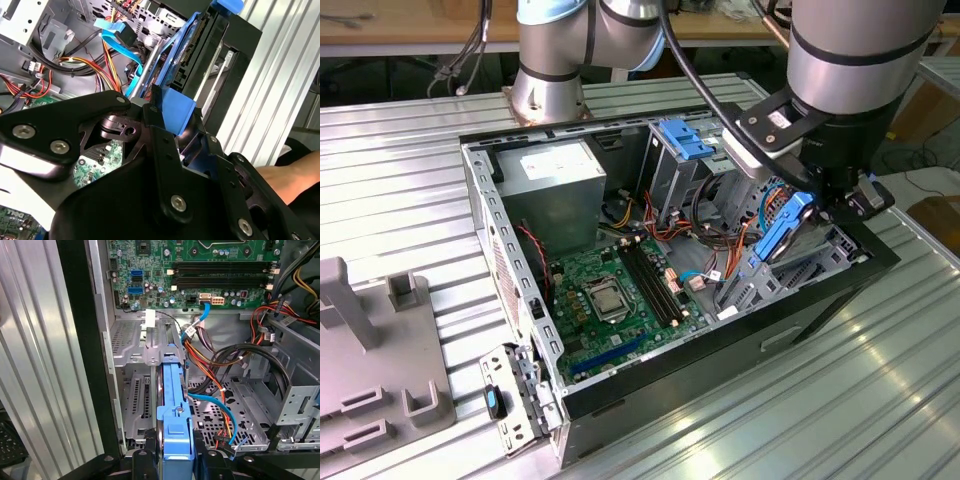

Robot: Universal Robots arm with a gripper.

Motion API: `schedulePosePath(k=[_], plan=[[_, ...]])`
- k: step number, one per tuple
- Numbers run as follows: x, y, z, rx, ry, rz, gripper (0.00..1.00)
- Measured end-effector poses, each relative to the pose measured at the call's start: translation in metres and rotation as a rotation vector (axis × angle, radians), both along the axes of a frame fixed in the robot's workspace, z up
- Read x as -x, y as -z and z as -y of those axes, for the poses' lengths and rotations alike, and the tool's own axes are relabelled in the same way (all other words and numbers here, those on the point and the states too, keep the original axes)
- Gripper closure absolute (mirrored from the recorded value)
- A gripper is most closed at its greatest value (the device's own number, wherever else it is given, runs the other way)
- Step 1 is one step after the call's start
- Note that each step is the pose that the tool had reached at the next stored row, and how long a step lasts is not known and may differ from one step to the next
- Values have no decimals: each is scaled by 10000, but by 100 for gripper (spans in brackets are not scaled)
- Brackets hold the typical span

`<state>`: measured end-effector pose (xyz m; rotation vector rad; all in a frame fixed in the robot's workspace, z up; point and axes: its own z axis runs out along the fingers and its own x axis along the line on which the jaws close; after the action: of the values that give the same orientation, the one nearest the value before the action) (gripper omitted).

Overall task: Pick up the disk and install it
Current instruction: 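Pick up the disk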

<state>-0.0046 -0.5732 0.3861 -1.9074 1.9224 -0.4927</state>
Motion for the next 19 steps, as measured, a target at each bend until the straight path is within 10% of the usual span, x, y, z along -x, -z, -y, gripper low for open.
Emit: schedulePosePath(k=[13, 19], plan=[[0, 236, 28, -144, 0, 0, 63], [-1, 245, 33, -151, 0, 0, 63]])
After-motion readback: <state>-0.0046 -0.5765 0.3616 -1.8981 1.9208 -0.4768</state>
